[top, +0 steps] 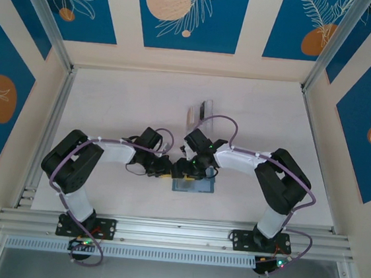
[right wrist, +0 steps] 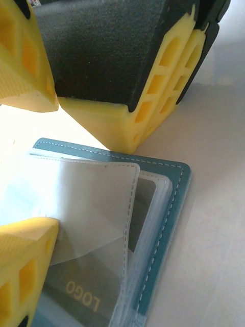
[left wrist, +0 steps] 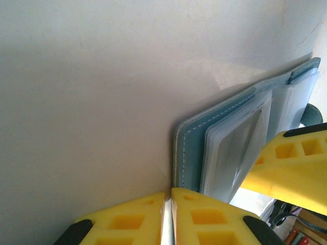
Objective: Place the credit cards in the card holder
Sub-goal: Flip over the card slot in the card holder.
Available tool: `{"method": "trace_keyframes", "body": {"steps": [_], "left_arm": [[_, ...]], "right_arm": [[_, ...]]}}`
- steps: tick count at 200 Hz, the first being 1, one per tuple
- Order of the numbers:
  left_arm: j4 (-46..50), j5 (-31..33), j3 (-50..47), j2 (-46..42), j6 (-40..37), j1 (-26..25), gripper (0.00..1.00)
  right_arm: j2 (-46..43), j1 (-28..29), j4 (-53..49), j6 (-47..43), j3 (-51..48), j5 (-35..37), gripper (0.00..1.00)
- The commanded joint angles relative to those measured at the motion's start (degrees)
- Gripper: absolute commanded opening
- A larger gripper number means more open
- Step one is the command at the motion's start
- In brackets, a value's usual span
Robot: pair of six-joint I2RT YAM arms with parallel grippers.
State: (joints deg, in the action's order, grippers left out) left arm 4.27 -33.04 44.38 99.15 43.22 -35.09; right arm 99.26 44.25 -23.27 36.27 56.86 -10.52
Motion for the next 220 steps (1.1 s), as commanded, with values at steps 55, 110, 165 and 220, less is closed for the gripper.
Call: {"method": "trace_keyframes", "body": {"steps": [55, 110, 165, 220], "left_arm": [[-1.42, 0.66, -3.05, 0.3, -1.97, 1.01, 0.16], [-0.59, -1.08, -3.85, -2.46, -2.31, 3.34, 0.17], [3.36, -1.75, -3.8, -8.23, -3.47, 8.01, 0.18], [6.96, -1.69, 3.71, -9.69, -5.08, 11.96, 0.21]], "right_arm": [[-3.98, -1.31, -7.27, -2.67, 4.04, 2.19, 0.6], [-5.24, -3.1, -9.28, -5.21, 6.43, -0.09, 0.61], [-7.88, -5.48, -13.69, -8.43, 11.72, 3.69, 0.59], [-7.1, -13.68, -18.4, -11.42, 22.41, 13.01, 0.52]]}}
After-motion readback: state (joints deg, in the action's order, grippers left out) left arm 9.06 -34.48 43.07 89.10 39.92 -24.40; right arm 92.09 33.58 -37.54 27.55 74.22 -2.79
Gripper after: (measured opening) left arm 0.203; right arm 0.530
